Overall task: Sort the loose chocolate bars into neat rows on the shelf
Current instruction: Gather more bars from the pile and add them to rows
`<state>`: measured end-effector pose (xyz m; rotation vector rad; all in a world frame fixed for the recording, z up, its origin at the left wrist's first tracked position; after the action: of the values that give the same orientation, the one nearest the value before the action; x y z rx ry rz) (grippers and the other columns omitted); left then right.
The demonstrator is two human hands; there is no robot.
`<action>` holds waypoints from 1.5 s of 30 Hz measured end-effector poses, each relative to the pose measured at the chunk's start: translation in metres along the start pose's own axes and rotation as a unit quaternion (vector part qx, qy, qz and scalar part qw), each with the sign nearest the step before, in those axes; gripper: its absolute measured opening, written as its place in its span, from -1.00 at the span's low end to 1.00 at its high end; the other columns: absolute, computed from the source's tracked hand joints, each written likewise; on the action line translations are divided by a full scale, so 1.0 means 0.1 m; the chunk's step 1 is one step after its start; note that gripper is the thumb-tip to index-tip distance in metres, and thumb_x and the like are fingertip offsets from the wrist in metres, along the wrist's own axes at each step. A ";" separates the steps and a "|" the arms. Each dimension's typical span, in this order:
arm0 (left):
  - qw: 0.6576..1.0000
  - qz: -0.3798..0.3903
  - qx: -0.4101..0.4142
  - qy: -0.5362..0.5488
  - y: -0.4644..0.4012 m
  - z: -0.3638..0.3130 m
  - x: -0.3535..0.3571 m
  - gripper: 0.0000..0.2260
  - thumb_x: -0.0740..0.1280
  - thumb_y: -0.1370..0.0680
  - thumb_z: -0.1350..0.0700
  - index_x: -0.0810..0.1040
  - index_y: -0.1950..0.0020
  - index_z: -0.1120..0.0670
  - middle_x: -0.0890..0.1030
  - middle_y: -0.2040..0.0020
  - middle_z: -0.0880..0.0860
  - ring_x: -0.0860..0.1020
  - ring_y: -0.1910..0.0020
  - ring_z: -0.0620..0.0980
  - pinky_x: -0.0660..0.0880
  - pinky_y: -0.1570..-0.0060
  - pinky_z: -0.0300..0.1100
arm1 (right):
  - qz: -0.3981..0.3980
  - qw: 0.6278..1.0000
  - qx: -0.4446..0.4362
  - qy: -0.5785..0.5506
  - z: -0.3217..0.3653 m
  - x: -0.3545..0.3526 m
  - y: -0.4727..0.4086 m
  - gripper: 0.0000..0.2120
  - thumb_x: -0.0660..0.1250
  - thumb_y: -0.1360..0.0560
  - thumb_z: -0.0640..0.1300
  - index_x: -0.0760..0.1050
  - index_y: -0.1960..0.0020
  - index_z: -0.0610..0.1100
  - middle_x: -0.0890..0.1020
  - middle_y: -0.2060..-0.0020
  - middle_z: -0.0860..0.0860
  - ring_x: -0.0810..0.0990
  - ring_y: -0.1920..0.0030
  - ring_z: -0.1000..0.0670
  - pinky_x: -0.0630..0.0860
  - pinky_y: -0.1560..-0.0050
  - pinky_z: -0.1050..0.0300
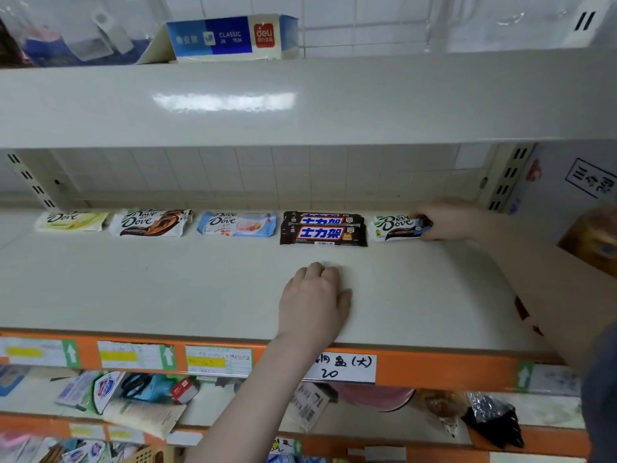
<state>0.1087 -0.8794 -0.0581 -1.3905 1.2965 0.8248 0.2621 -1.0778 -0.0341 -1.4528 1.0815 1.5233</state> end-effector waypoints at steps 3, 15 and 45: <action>1.000 -0.003 -0.009 0.008 0.00 0.01 -0.02 -0.68 0.17 -0.57 -0.07 0.45 -0.23 0.07 0.48 -0.20 0.04 0.41 -0.19 0.04 0.34 -0.11 -0.14 | -0.012 1.000 0.013 -0.018 -0.02 0.05 0.01 -0.80 0.30 -0.35 -0.27 0.48 0.02 -0.22 0.52 0.23 -0.09 0.43 0.23 -0.06 0.25 0.32 0.16; 0.988 -0.039 -0.136 -0.067 0.21 0.32 -0.23 -0.65 0.16 -0.55 -0.08 0.44 -0.27 0.04 0.51 -0.20 0.03 0.44 -0.19 0.07 0.36 -0.11 -0.11 | -0.212 0.973 0.064 -0.065 0.82 -0.05 0.87 -0.79 0.17 -0.47 -0.21 0.47 -0.06 -0.20 0.54 0.01 -0.16 0.48 -0.03 -0.20 0.32 0.17 0.06; 0.914 -0.146 -0.360 -0.118 3.11 4.99 -2.46 -0.56 0.16 -0.55 -0.14 0.30 -0.38 -0.01 0.40 -0.31 -0.01 0.35 -0.28 0.02 0.33 -0.19 -0.16 | -0.195 0.958 -0.152 -0.144 6.91 -0.17 0.65 -0.65 0.11 -0.54 0.09 0.36 -0.27 -0.01 0.51 -0.12 0.03 0.43 -0.17 -0.02 0.36 -0.14 0.10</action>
<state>-0.1623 -0.3042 -0.0166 -1.9217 0.5731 1.2836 -0.0444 -0.4553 -0.0151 -1.4792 0.3692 1.5884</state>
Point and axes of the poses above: each hand's wrist, its own y-axis away from the middle knuckle, its own x-axis out of the palm, z = x × y, the point moved 8 cm from there along -y, towards the middle knuckle
